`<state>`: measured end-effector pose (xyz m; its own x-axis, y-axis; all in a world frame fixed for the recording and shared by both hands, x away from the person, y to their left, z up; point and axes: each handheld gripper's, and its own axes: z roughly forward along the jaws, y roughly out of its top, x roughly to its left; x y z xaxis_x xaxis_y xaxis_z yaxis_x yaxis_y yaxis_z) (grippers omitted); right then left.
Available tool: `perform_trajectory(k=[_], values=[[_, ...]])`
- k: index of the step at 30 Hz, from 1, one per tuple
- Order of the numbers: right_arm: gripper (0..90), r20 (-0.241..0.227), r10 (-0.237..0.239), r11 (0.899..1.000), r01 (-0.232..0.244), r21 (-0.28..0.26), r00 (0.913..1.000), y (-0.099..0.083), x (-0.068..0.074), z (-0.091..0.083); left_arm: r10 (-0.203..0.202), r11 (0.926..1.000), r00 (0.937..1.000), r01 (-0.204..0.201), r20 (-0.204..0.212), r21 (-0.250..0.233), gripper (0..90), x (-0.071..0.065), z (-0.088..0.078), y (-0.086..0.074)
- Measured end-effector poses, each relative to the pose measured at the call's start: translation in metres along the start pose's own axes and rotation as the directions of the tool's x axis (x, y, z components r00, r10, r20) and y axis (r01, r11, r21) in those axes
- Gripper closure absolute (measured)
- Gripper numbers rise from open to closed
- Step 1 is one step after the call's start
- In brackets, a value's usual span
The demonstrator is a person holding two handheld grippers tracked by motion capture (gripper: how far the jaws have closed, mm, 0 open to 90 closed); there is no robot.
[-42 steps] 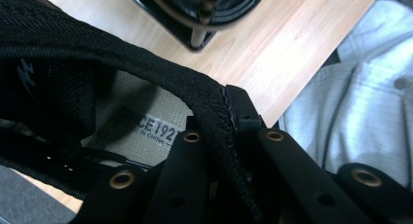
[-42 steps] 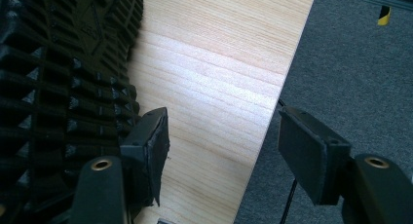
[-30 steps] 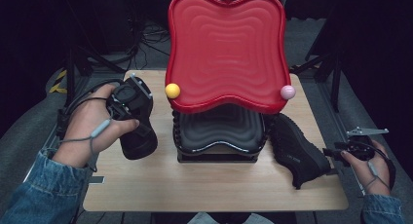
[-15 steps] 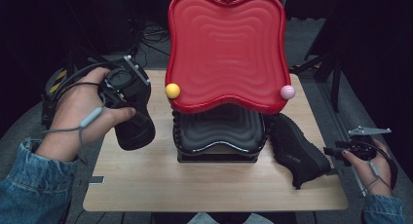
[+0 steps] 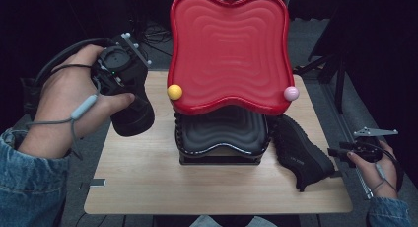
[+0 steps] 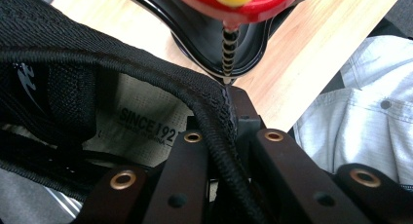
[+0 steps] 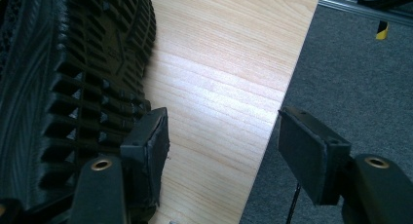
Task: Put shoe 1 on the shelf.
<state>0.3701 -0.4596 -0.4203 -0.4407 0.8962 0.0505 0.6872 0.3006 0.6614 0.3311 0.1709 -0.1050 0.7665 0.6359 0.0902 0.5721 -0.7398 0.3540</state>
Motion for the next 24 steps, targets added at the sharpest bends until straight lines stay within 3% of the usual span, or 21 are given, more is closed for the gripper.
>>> perform_trajectory(k=[5,7,8,11,17,24], values=[[37.2,0.000,-0.003,1.000,0.003,-0.001,1.0000,0.000,0.000,-0.001,0.009,0.9998,0.9997,-0.009,-0.022,-0.016,87.5,-0.002,-0.011,0.003],[37.2,0.001,0.000,1.000,0.000,-0.003,1.0000,0.000,-0.001,-0.001,0.015,0.9991,0.9984,-0.018,-0.054,-0.040,87.5,-0.003,-0.017,0.006],[37.2,0.001,0.000,1.000,0.000,-0.003,1.0000,0.000,-0.001,-0.001,0.015,0.9991,0.9984,-0.018,-0.054,-0.040,87.5,-0.003,-0.017,0.006],[37.2,-0.004,0.002,1.000,-0.002,-0.009,1.0000,0.001,0.000,-0.002,0.030,0.9986,0.9937,-0.035,-0.108,-0.041,87.5,-0.008,-0.021,0.010],[37.2,-0.012,0.006,1.000,-0.006,-0.014,0.9999,0.001,0.000,-0.003,0.045,0.9969,0.9956,-0.050,-0.082,-0.060,87.7,-0.010,-0.031,0.018],[37.2,-0.021,0.011,1.000,-0.011,-0.026,0.9997,0.002,-0.001,-0.004,0.064,0.9931,0.9941,-0.072,-0.088,-0.093,87.6,-0.011,-0.041,0.026]])
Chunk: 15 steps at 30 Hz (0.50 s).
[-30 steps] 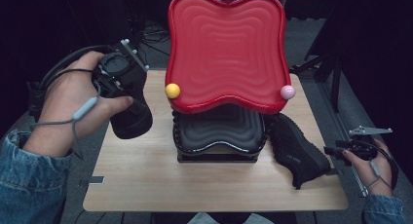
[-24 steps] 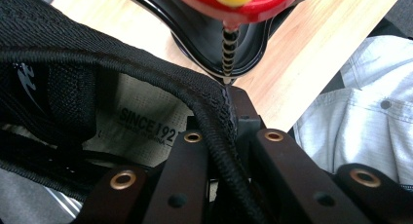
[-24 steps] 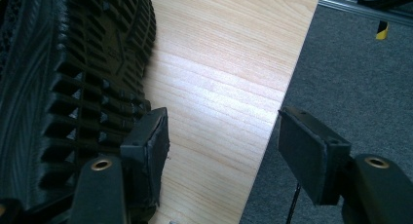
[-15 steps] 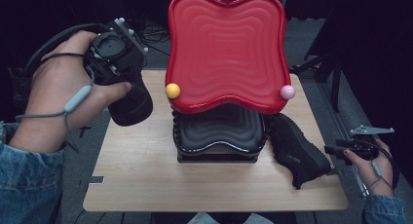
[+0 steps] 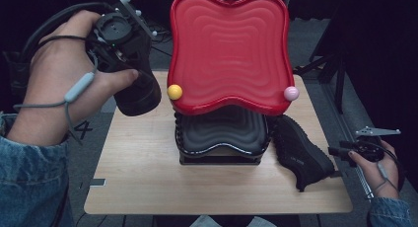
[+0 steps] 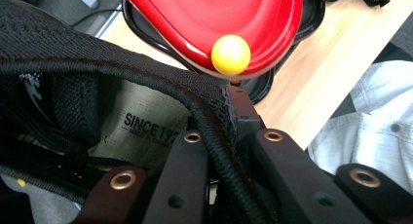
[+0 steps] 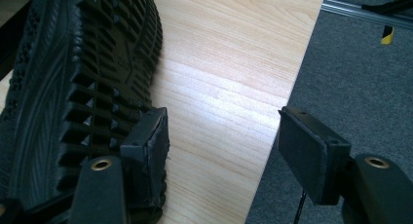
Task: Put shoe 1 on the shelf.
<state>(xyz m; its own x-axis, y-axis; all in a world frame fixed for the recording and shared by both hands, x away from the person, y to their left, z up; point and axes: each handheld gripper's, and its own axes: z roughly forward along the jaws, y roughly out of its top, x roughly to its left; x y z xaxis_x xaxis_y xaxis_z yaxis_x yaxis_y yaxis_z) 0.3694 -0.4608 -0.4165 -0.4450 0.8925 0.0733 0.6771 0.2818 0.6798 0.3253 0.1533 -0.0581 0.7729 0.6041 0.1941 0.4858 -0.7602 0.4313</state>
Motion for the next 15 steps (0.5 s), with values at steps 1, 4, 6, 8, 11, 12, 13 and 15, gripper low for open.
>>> perform_trajectory(k=[1,4,6,8,11,12,13,15], values=[[37.2,-0.002,0.000,1.000,0.000,-0.001,1.0000,0.000,0.000,-0.001,0.002,1.0000,1.0000,-0.002,-0.006,-0.005,87.6,-0.001,-0.002,0.002],[37.2,-0.001,0.005,1.000,-0.005,-0.004,1.0000,0.000,-0.001,-0.001,0.014,0.9999,0.9998,-0.014,-0.010,-0.006,87.6,-0.003,-0.007,0.009],[37.2,-0.003,0.003,1.000,-0.003,-0.006,1.0000,-0.001,-0.002,-0.001,0.024,0.9997,0.9997,-0.024,-0.010,-0.004,87.6,-0.005,-0.009,0.015],[37.2,-0.006,0.010,1.000,-0.010,-0.006,0.9999,-0.002,-0.002,-0.002,0.034,0.9994,0.9994,-0.034,-0.008,-0.008,87.5,-0.005,-0.010,0.019],[37.2,-0.009,0.007,1.000,-0.007,-0.014,0.9999,-0.002,-0.003,-0.003,0.055,0.9984,0.9984,-0.055,-0.015,-0.012,87.6,-0.007,-0.011,0.027],[37.2,-0.008,0.010,1.000,-0.010,-0.016,0.9999,-0.003,-0.003,-0.003,0.065,0.9978,0.9978,-0.065,-0.015,-0.013,87.6,-0.008,-0.012,0.029],[37.2,-0.008,0.010,1.000,-0.010,-0.018,0.9999,-0.003,-0.004,-0.004,0.063,0.9978,0.9979,-0.063,-0.016,-0.018,87.5,-0.010,-0.012,0.031],[37.2,-0.008,0.016,1.000,-0.016,-0.017,0.9998,-0.004,-0.004,-0.005,0.070,0.9973,0.9975,-0.070,-0.013,-0.021,87.5,-0.012,-0.013,0.037]])
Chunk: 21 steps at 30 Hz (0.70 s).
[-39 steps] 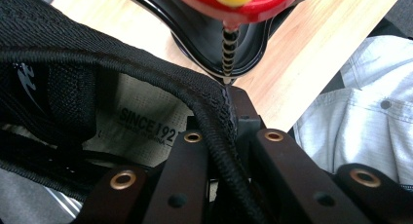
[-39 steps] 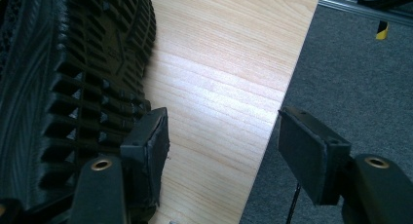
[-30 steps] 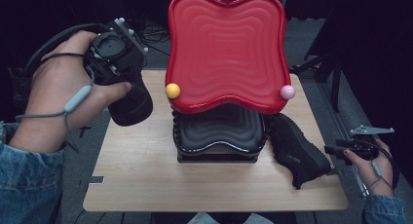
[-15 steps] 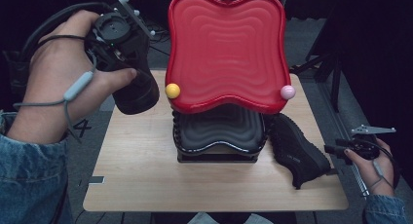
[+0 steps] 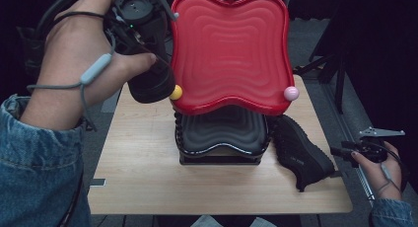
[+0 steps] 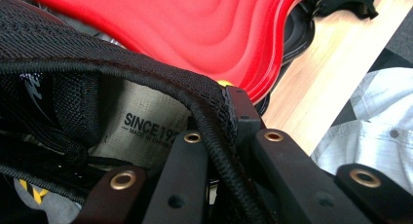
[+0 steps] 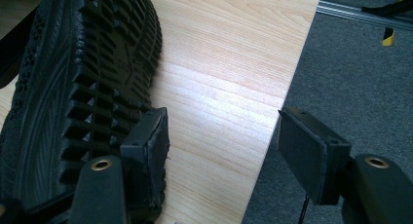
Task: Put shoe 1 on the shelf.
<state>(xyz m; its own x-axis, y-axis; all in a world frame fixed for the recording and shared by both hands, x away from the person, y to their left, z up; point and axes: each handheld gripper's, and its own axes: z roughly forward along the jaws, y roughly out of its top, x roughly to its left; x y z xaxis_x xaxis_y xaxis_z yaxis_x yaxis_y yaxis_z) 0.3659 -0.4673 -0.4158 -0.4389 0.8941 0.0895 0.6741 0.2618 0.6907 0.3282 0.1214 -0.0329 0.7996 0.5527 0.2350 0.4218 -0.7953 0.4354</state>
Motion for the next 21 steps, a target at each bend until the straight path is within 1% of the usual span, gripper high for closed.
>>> perform_trajectory(k=[1,2,4,5,7,9,10,11,12,13,15,16,18,20,21], values=[[37.2,-0.001,0.004,1.000,-0.004,0.000,1.0000,0.000,0.000,0.000,0.009,1.0000,1.0000,-0.009,0.000,-0.001,87.5,-0.001,0.000,0.003],[37.2,-0.003,0.002,1.000,-0.002,-0.001,1.0000,-0.001,0.000,0.000,0.008,1.0000,1.0000,-0.008,-0.001,-0.001,87.5,-0.002,0.000,0.006],[37.2,-0.002,0.003,1.000,-0.003,-0.004,1.0000,-0.001,0.000,-0.001,0.027,0.9996,0.9996,-0.027,-0.004,-0.001,87.5,-0.004,0.001,0.012],[37.2,-0.003,0.001,1.000,-0.001,-0.006,1.0000,-0.001,-0.001,-0.001,0.032,0.9994,0.9995,-0.032,-0.004,-0.009,87.5,-0.005,0.001,0.015],[37.2,-0.006,0.003,1.000,-0.003,-0.008,1.0000,-0.002,-0.001,-0.002,0.033,0.9993,0.9994,-0.033,0.004,-0.018,87.6,-0.007,0.002,0.020],[37.2,-0.010,0.007,1.000,-0.007,-0.010,0.9999,-0.002,0.000,-0.003,0.054,0.9982,0.9984,-0.054,0.013,-0.026,87.7,-0.007,0.003,0.026],[37.2,-0.012,0.008,1.000,-0.008,-0.011,0.9999,-0.002,0.000,-0.003,0.046,0.9986,0.9988,-0.046,0.014,-0.028,87.7,-0.009,0.004,0.029],[37.2,-0.013,0.006,1.000,-0.006,-0.012,0.9999,-0.002,0.000,-0.003,0.068,0.9974,0.9976,-0.067,0.016,-0.026,87.7,-0.010,0.004,0.032],[37.2,-0.013,0.001,1.000,-0.001,-0.013,0.9999,-0.002,0.000,-0.003,0.067,0.9975,0.9977,-0.066,0.014,-0.026,87.7,-0.012,0.005,0.035],[37.2,-0.014,0.002,1.000,-0.002,-0.015,0.9999,-0.002,0.000,-0.003,0.073,0.9968,0.9973,-0.072,0.009,-0.033,87.6,-0.014,0.005,0.038],[37.2,-0.015,0.004,1.000,-0.004,-0.018,0.9999,-0.001,0.000,-0.004,0.086,0.9958,0.9963,-0.086,0.001,-0.032,87.6,-0.017,0.007,0.044],[37.2,-0.016,0.004,1.000,-0.005,-0.019,0.9999,-0.001,0.000,-0.004,0.096,0.9945,0.9954,-0.096,0.005,-0.042,87.6,-0.017,0.008,0.047],[37.2,-0.015,0.003,1.000,-0.003,-0.021,0.9999,-0.001,0.000,-0.004,0.097,0.9943,0.9952,-0.097,0.008,-0.045,87.7,-0.020,0.010,0.052],[37.2,-0.016,0.004,1.000,-0.004,-0.022,0.9999,-0.001,0.001,-0.004,0.116,0.9924,0.9932,-0.115,0.017,-0.044,87.7,-0.021,0.013,0.058],[37.2,-0.016,0.004,1.000,-0.005,-0.023,0.9999,-0.001,0.001,-0.005,0.112,0.9926,0.9934,-0.111,0.022,-0.049,87.7,-0.022,0.014,0.060]])
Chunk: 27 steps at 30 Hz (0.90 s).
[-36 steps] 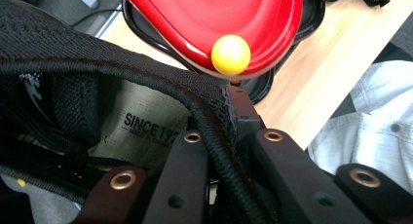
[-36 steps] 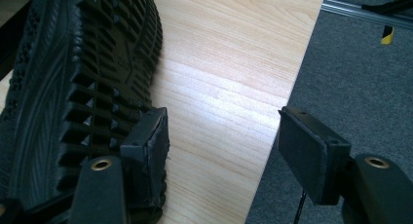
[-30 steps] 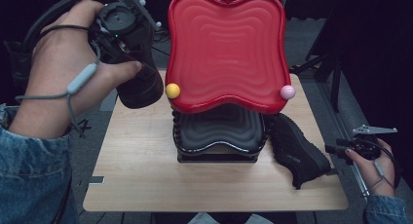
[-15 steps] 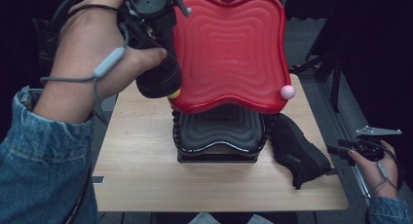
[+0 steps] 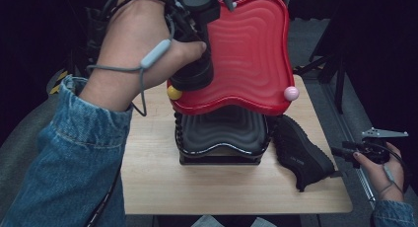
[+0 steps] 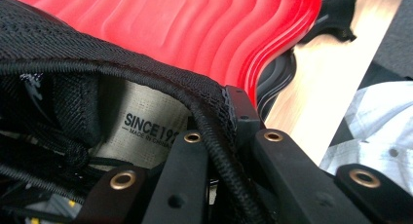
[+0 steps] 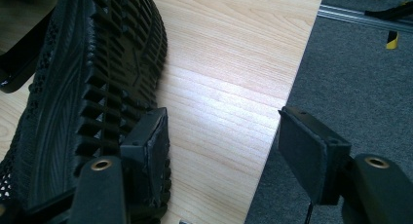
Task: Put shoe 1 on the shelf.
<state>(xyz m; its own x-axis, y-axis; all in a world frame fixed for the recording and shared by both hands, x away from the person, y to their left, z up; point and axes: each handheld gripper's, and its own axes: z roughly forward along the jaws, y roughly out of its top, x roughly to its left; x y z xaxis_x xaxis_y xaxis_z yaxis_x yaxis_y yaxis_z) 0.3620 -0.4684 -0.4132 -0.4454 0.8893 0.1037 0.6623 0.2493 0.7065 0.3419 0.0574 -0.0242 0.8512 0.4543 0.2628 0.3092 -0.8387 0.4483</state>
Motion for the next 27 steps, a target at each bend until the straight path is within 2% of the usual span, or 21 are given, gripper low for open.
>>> perform_trajectory(k=[4,8,13,20,21,22,23,25,27], values=[[37.2,0.001,-0.002,1.000,0.002,-0.001,1.0000,0.000,0.000,-0.001,0.026,0.9996,0.9996,-0.026,-0.007,-0.006,87.6,0.001,0.005,0.008],[37.2,0.004,-0.002,1.000,0.002,-0.005,1.0000,-0.001,-0.002,-0.002,0.037,0.9989,0.9978,-0.035,-0.056,0.032,87.8,-0.001,0.014,0.020],[37.2,0.007,0.002,1.000,-0.002,-0.003,1.0000,-0.001,-0.003,-0.001,0.040,0.9988,0.9983,-0.039,-0.041,0.031,87.7,0.002,0.022,0.028],[37.2,0.008,0.005,1.000,-0.005,-0.001,1.0000,-0.002,-0.004,-0.001,0.082,0.9958,0.9962,-0.080,-0.030,0.044,87.5,0.007,0.039,0.037],[37.2,0.008,0.006,1.000,-0.006,-0.002,0.9999,-0.002,-0.004,-0.001,0.080,0.9957,0.9963,-0.078,-0.032,0.049,87.6,0.008,0.040,0.037],[37.2,0.009,0.009,1.000,-0.009,-0.002,0.9999,-0.002,-0.004,-0.001,0.095,0.9947,0.9947,-0.093,-0.040,0.045,87.5,0.009,0.041,0.038],[37.2,0.009,0.009,1.000,-0.009,-0.002,0.9999,-0.002,-0.004,-0.001,0.079,0.9963,0.9960,-0.078,-0.040,0.038,87.5,0.007,0.042,0.037],[37.2,0.010,0.014,1.000,-0.014,0.001,0.9999,-0.003,-0.004,-0.001,0.109,0.9935,0.9936,-0.108,-0.029,0.037,87.4,0.008,0.044,0.038],[37.2,0.011,0.008,1.000,-0.008,0.002,0.9999,-0.003,-0.004,-0.001,0.100,0.9945,0.9948,-0.100,-0.017,0.031,87.3,0.006,0.048,0.038]])
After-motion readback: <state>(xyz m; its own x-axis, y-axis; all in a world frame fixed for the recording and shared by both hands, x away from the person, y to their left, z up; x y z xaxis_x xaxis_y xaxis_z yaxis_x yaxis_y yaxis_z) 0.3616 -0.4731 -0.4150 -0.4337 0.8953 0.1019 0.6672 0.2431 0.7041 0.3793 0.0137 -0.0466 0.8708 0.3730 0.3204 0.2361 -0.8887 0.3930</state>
